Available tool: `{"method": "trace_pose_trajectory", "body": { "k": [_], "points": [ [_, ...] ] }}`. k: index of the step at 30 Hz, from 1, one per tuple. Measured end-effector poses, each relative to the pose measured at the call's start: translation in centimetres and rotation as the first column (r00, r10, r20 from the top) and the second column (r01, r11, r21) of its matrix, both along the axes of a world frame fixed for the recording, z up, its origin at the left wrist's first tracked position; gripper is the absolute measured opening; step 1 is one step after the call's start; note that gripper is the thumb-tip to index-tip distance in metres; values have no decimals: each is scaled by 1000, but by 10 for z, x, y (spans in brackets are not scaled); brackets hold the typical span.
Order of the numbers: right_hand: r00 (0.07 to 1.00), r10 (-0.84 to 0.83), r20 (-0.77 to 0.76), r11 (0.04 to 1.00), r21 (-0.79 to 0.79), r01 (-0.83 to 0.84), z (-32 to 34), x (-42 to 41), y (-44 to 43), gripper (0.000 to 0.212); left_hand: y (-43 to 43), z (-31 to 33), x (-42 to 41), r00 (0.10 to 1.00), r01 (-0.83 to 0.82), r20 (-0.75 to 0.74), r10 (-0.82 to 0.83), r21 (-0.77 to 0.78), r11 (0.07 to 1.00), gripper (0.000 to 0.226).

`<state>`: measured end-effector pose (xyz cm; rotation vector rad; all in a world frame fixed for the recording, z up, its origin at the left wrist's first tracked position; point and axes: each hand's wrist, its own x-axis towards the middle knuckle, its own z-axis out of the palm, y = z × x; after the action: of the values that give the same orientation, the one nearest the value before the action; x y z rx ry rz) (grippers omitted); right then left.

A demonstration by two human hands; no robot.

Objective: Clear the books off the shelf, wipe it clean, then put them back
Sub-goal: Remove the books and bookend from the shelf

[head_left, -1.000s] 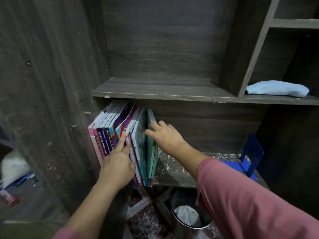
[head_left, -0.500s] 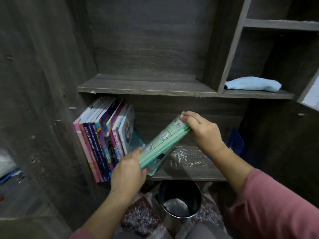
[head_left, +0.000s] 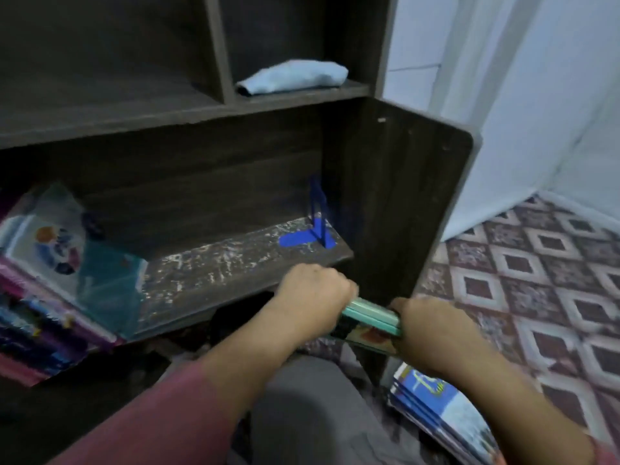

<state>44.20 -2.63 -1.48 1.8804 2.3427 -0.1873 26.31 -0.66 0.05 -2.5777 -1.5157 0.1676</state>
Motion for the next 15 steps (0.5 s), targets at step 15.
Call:
{"method": "trace_pose_trajectory", "body": {
  "k": [15],
  "points": [
    [912,-406,54,914,29,405,-158,175,-12,50,52,-172,165,947,206,309,-90,-367,907,49]
  ]
}}
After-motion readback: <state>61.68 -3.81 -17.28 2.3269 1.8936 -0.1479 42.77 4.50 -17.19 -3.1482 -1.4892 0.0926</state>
